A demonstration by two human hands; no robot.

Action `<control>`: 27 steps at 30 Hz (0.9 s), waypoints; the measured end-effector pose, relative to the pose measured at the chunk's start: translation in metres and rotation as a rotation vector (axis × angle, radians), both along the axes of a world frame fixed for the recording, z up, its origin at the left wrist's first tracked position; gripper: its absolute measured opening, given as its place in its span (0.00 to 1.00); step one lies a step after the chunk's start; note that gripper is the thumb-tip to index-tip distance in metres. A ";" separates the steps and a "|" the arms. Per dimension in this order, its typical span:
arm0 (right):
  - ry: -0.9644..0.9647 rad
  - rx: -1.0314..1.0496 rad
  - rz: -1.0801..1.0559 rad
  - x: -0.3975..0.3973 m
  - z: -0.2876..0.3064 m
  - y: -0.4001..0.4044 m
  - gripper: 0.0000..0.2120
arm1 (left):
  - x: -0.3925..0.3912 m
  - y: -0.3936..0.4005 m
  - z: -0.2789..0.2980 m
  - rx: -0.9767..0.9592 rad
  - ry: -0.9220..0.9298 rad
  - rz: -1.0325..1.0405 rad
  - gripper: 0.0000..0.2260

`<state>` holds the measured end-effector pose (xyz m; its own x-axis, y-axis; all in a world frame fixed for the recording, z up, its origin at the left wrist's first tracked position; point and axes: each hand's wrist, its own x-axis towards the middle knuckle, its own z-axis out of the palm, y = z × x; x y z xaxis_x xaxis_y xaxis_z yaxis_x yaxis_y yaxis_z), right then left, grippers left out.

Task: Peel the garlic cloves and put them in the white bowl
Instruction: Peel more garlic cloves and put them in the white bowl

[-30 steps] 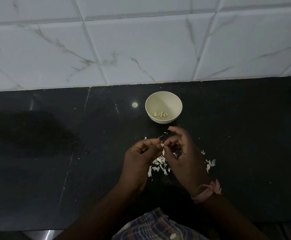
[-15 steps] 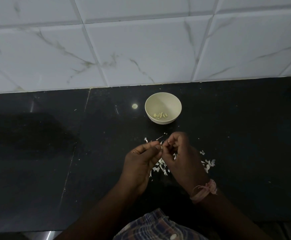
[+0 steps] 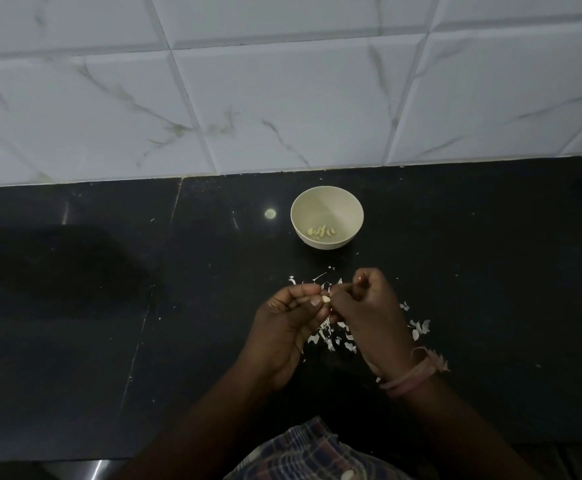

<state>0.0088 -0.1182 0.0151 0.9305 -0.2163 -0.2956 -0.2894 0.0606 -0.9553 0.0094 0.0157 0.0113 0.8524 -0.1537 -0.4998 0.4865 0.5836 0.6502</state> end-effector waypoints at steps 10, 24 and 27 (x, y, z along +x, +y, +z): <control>0.018 -0.113 -0.050 -0.007 -0.002 -0.012 0.07 | 0.002 -0.004 0.005 -0.017 -0.007 0.038 0.10; -0.146 -0.149 -0.005 -0.007 0.002 -0.001 0.03 | 0.010 -0.004 -0.001 0.049 -0.087 0.061 0.10; -0.128 -0.176 0.040 -0.002 0.005 -0.004 0.04 | 0.013 -0.006 0.001 0.063 -0.084 0.068 0.10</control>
